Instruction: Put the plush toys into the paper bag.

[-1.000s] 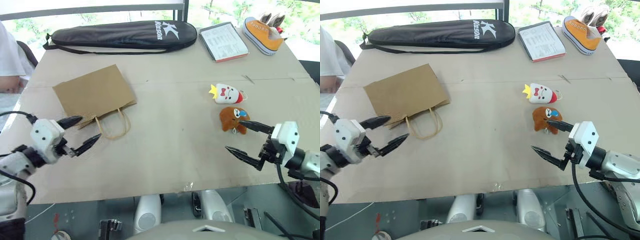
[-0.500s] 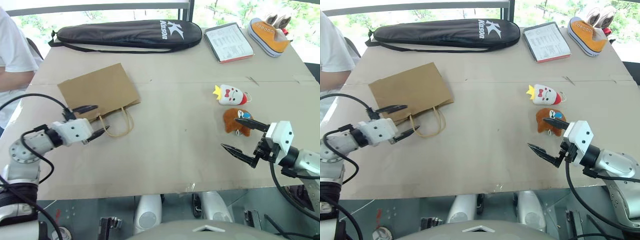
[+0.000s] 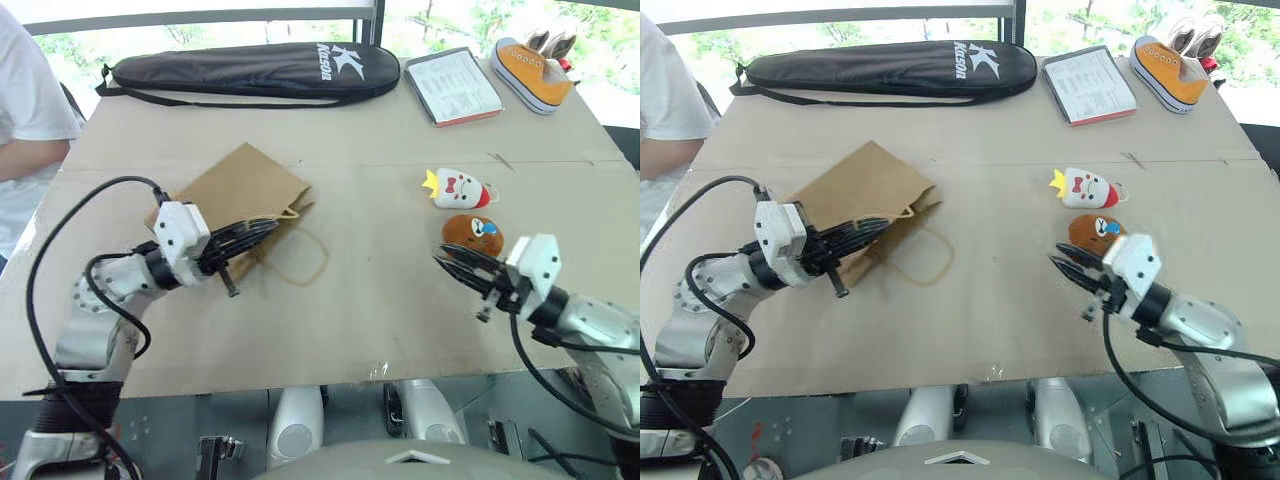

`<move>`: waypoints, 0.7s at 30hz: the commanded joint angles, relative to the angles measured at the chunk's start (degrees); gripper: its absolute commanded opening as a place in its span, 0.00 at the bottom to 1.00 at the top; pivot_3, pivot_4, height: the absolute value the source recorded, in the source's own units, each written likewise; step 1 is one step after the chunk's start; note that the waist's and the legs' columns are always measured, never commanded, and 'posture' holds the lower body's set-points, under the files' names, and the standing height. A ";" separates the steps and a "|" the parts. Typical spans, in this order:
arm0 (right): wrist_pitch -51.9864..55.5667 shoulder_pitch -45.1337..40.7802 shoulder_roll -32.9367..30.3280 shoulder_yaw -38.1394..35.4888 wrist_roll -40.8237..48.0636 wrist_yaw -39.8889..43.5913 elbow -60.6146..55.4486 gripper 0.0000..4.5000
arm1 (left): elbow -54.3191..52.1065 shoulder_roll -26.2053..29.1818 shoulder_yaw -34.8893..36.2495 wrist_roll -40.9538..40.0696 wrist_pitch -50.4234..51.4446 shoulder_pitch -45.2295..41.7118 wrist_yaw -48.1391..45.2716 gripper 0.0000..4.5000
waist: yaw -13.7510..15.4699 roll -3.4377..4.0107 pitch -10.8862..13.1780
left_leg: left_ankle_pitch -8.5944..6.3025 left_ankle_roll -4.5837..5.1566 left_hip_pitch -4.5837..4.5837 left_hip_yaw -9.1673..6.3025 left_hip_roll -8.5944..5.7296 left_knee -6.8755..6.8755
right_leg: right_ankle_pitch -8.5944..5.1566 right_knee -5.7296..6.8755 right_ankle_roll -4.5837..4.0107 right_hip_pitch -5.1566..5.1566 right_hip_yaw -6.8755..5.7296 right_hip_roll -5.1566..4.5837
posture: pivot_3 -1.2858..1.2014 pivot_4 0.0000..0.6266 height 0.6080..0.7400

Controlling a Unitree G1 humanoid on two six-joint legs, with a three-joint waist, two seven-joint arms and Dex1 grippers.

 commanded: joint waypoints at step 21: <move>-19.49 -37.15 29.81 24.89 -18.73 6.26 62.68 0.01 | -15.08 -13.59 -1.42 -9.32 20.52 -7.63 17.03 0.00 | -0.69 -0.01 0.01 | 0.01 0.01 -0.07 -0.20 0.02 0.06 | 0.15 0.01 0.19 0.05 -0.02 0.22 | 0.52 0.24 1.00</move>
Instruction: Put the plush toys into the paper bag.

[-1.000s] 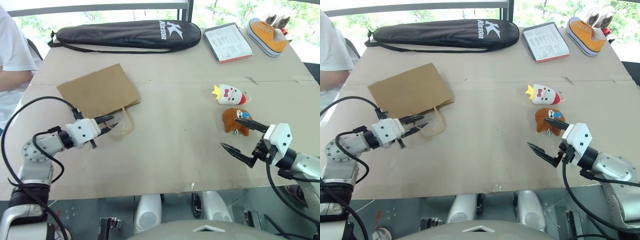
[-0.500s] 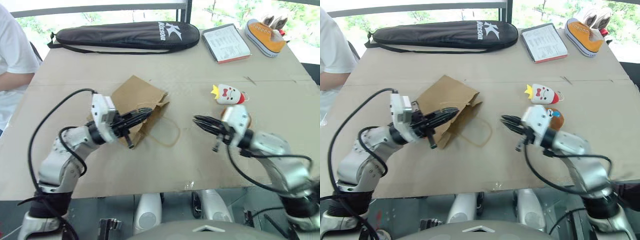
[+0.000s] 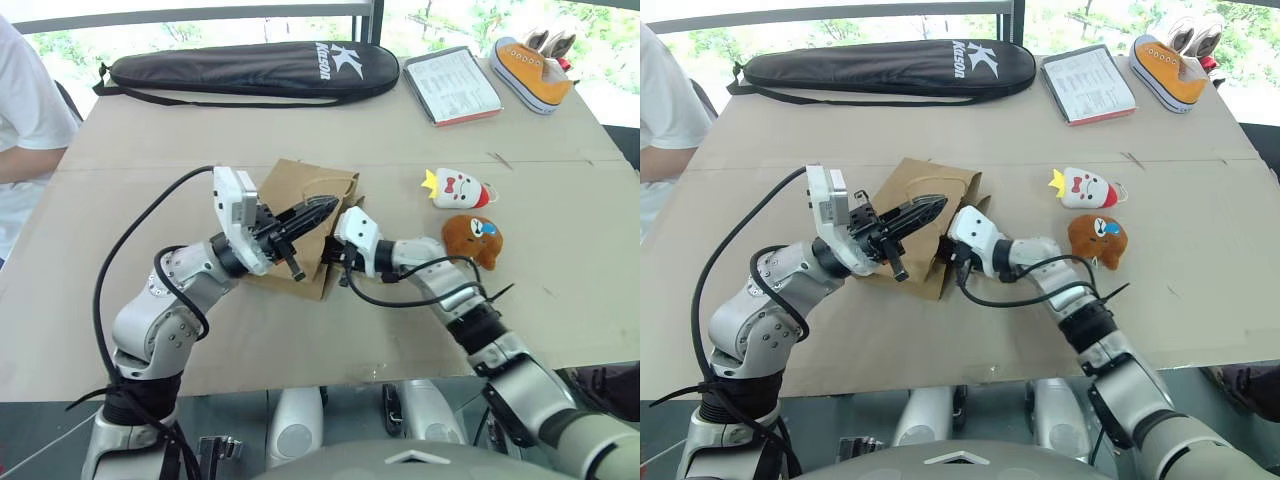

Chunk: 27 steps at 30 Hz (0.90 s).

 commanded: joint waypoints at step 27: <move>43.33 12.30 -20.83 -27.13 14.46 -10.61 -58.60 0.99 | 2.27 -0.33 6.66 6.72 -2.85 -3.43 4.36 0.00 | -0.49 0.16 -0.13 | 0.01 -0.04 0.04 0.02 -0.07 -0.37 | -0.01 -0.03 -0.01 -0.10 -0.03 -0.09 | 0.52 0.24 1.00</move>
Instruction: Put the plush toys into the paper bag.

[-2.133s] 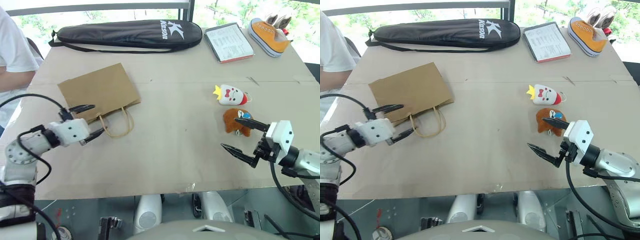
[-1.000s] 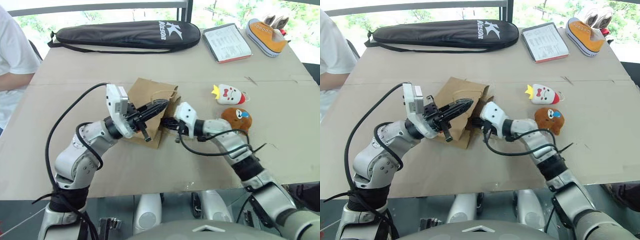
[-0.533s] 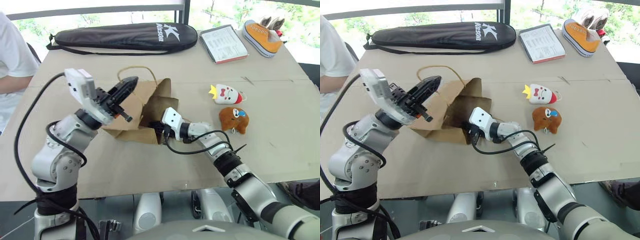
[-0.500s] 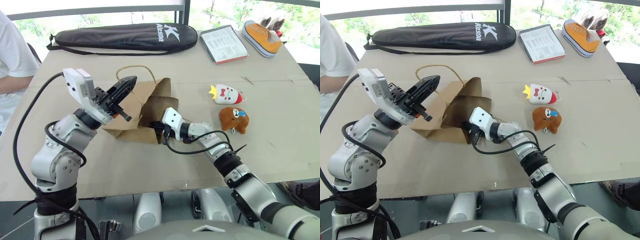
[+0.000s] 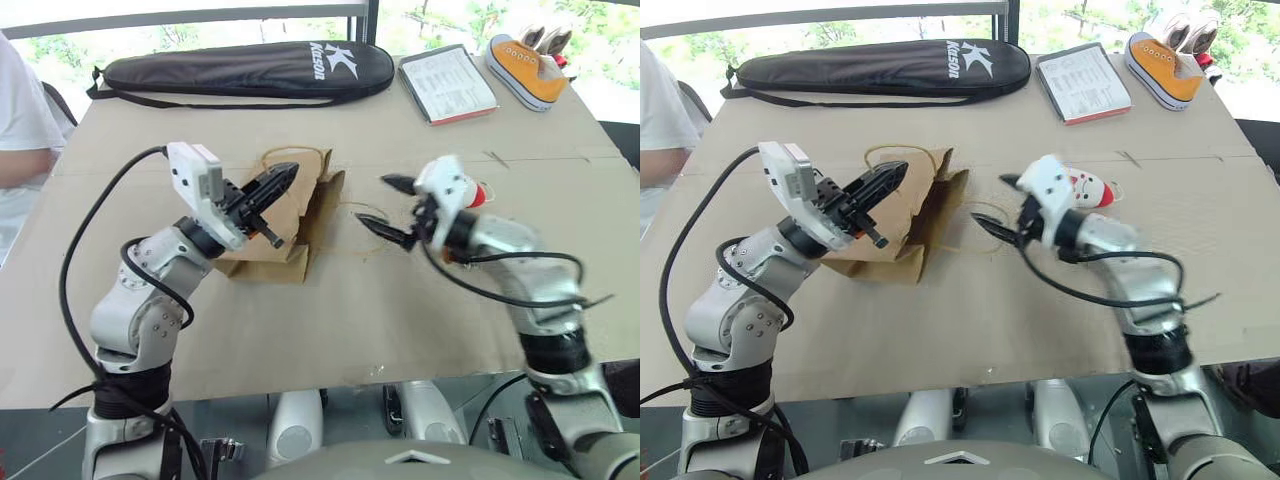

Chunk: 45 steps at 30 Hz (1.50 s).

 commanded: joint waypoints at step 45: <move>-63.73 -28.42 7.53 28.12 -26.57 14.13 57.44 0.32 | 1.22 -5.24 -6.50 -2.86 0.33 -4.86 -8.19 0.00 | -0.03 -0.01 0.08 | 0.01 0.02 -0.01 -0.10 0.03 0.14 | 0.00 -0.03 0.01 0.02 0.10 0.17 | 0.52 0.24 1.00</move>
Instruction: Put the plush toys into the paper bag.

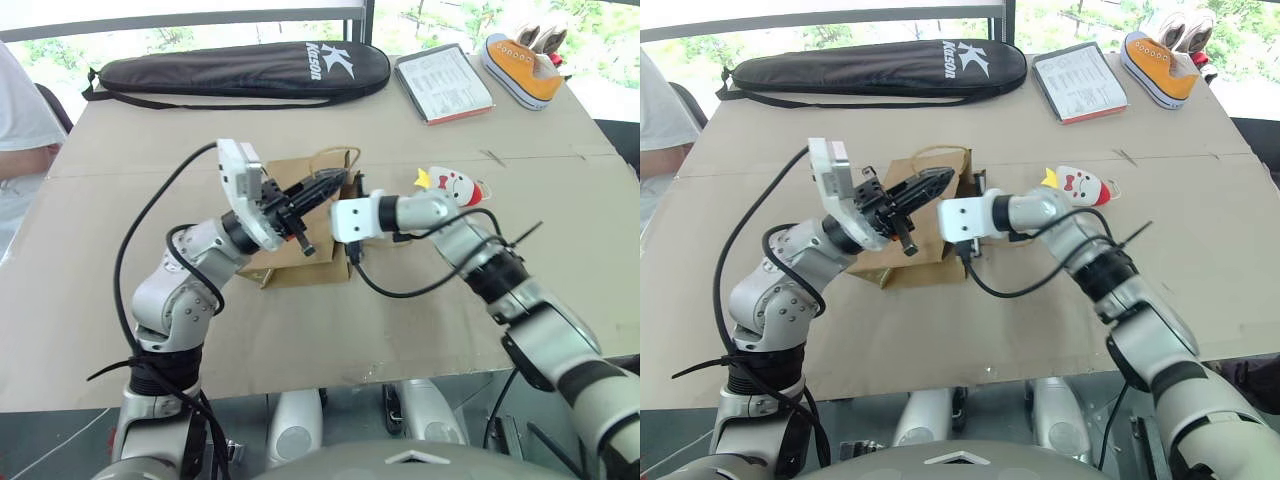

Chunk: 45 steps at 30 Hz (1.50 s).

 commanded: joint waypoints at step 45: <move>35.84 16.45 -12.95 -18.96 19.47 1.47 -36.16 0.01 | 1.78 -3.53 3.55 -0.58 -6.28 -1.12 -0.80 0.00 | -0.02 0.11 0.06 | 0.00 0.01 0.02 0.01 0.05 -0.07 | 0.01 0.02 0.04 -0.04 0.06 0.08 | 0.52 0.24 1.00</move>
